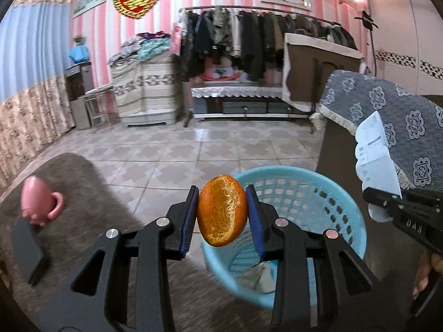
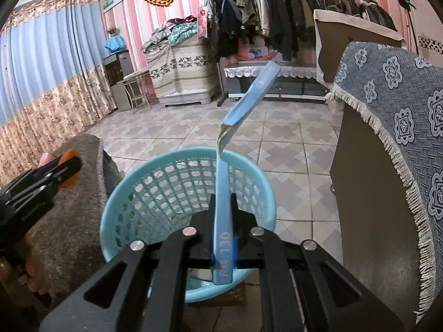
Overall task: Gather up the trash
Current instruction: 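Carry the peel and booklet over the basket and open both tools, then return both tools to the rug, left tool toward the black ribbed cylinder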
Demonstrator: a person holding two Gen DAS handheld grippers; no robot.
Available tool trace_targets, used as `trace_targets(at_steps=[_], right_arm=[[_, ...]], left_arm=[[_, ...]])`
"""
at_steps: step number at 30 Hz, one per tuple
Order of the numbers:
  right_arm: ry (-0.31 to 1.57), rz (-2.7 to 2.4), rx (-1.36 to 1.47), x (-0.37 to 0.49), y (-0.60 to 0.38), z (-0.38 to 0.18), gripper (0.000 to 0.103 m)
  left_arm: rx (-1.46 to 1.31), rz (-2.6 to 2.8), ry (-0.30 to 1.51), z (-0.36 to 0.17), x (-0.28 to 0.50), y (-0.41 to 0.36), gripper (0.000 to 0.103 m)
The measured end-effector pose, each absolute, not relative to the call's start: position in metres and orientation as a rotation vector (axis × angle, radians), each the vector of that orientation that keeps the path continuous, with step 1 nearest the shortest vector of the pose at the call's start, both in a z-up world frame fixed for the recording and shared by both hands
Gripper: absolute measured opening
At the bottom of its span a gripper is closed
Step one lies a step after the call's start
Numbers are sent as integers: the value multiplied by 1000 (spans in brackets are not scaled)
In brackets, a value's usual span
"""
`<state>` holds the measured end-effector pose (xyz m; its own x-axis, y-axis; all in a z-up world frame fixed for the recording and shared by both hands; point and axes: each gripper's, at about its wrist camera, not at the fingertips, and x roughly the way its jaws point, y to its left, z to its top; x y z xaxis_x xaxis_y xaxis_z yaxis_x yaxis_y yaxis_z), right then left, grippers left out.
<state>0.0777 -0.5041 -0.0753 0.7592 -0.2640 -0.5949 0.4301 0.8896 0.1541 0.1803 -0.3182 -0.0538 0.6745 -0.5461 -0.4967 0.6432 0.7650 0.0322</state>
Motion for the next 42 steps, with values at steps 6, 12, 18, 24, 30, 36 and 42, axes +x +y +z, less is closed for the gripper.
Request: trace_targets(at_steps=[6,12,18,24,30,36,42], right_arm=[[602,-403,302,74,-517,-80,9],[606,-394,304,80,-517,-83,9],[605,-367,309,94,-507,-87,9],[618,-341,305,119,-494,-95,9],[638,-336,298,138,-483,-105,11],[640,-365,279,142,-476,-105,60],[603,-389,251,135,-464,-92,93]], left_arm=[[242,-712,502,-64,189,-356,54],[210,-654,486,-56,199,-345,80],[184,-533,458,-46,209,-301,93],[178,-423,434,-36,215,-255,97],[156,-372,421,-28,212,-223,97],[136,-344,417,-21,205,-196,97],[108,-304,418,-17,198,-166,97]])
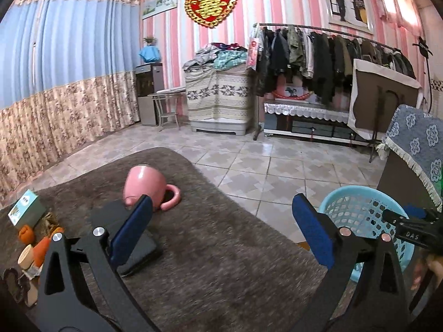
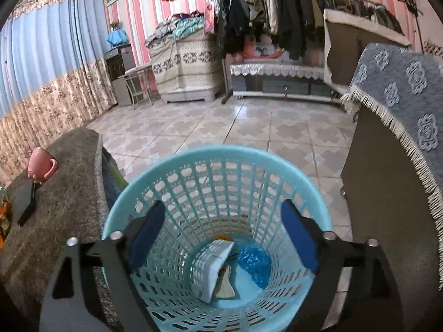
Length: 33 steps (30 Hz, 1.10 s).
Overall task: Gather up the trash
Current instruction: 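Return both tools to the rug, left tool toward the black ribbed cylinder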
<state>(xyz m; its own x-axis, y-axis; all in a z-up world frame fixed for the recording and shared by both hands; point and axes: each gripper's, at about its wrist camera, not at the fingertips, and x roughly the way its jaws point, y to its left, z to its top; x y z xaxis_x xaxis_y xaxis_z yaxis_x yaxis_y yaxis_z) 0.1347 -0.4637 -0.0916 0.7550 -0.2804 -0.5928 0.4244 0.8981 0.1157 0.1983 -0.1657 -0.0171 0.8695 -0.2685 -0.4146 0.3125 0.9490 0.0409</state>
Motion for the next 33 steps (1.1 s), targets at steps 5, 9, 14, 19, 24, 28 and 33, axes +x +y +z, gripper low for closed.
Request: trace_targets(at_steps=[5,9,14,19,24,28,33], right_arm=[[587,-395,210,128,-450,-77,93],[563,-387,194,124,-437,-64,97],[543,-350,186,122,-418,-52,97],[516,-294,162,123,-381,-39,98],[505,-220,139,130,-341,-36,98],[506,-165,113,138,-307,-42,98],[531,-112,67,154,-267,-56,98]], left_arm=[[78,-264,418,-12,193,-138,97],[68,-221,411,-10,185,-111,97],[64,-167,407,-7,173,-78,97],[90,-86,397,-6,154,-38,97],[69,-10,432,-14,138,10,97],[66,68,458,-25,127,50,98],[54,178,510,-44,122,109,98]])
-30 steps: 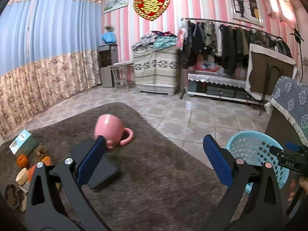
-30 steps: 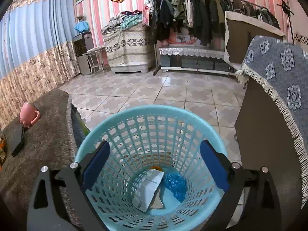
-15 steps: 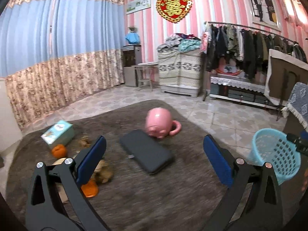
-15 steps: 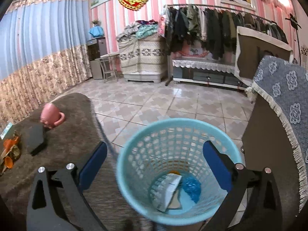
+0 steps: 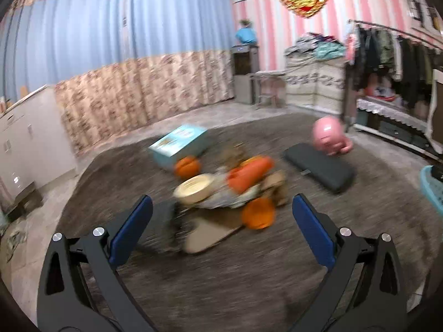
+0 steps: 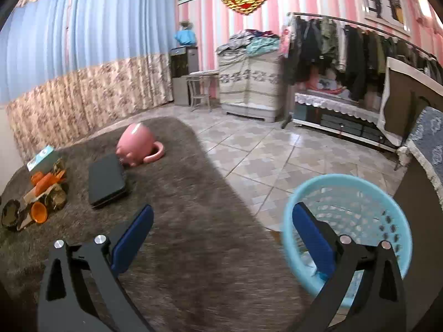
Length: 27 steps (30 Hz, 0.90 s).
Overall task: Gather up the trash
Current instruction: 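Return both tools to the rug, left tool toward the black ribbed cylinder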
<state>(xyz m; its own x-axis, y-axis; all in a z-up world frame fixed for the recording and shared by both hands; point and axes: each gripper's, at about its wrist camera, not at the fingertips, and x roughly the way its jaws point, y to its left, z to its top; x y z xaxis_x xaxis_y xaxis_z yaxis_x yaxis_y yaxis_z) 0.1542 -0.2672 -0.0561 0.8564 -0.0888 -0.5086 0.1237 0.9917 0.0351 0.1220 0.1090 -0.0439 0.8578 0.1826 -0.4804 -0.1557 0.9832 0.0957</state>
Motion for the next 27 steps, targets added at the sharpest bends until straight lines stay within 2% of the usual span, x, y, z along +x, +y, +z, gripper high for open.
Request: trace_targets(at_steps=[6,20,21,23,24,27], right_arm=[[567,-61,6,168,-228,-72,98],[626,22,-29,185,-179,-85,98],[630,31,-23,186,-174,-85,98],[637,46,-15,188,-166,-85,98],[643,56,-11,190,-160,-85,98],[655,90,-14,193,-137,-84,98]], left_arm=[[-16,251,585,-69,130,171,97],[-71,165,711,-98,173,225,96],[-80,145,718,-99,174,225,94],[-72,117,723,-101,174,221,75],[-53,105,727,-102,174,217,70],[-16,110,706,-98,166,210,69]])
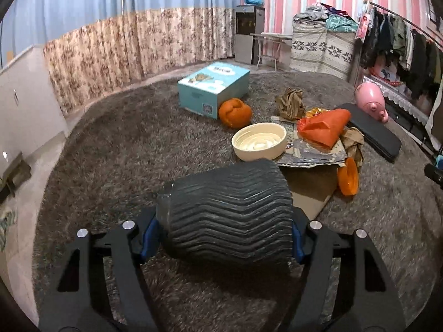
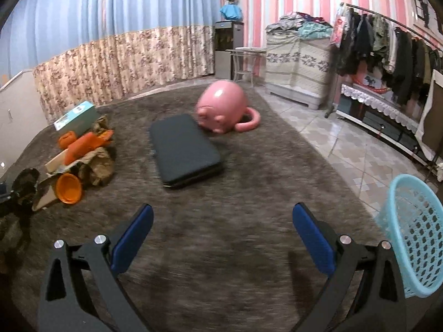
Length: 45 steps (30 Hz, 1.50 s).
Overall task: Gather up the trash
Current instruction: 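Return both tools to the rug, left tool toward the black ribbed cylinder, then grasp the black ribbed cylinder with the left tool while the right tool grasps the orange plastic lid, then carry the cylinder and orange lid over the basket and open both tools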
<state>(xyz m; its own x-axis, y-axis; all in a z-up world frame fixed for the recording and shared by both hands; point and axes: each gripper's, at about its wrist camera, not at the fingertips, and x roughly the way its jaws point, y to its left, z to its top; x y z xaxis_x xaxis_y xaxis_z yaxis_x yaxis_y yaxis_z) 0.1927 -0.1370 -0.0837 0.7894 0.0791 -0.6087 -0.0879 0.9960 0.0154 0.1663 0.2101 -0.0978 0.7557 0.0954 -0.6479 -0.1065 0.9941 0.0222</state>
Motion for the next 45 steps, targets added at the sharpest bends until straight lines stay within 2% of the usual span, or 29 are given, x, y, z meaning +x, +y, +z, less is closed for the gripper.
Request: trace_targets(at_steps=[6,16,18,22,24,25,26,35,45], right_arm=[[647,183,-86,192,-81,-82,98],[690,353,-174,195,6,-96,96],[701,374,-182,200,16,-96,83],[769,427,-119,215,25,-102,69],[797,448,-98,220,28,-106,55],[800,450,-98,221,28,-108,53],[798,461,-90,221,27,-108,42],[752,456,-65,203,-5,-90,41],[611,247,-91,165,-124,-48,41]], left_arm=[[19,187,637,-82,143,224,69],[-33,318,600,-70,116,292,69],[-45,324,590,-67,114,297,69],[-37,329,583,-64,116,298,69],[-26,333,581,-62,116,297,69],[-24,334,581,-62,116,296,69],[-23,334,581,-62,114,295,69],[-16,319,554,-48,111,277,69],[0,194,517,-32,122,189,69]])
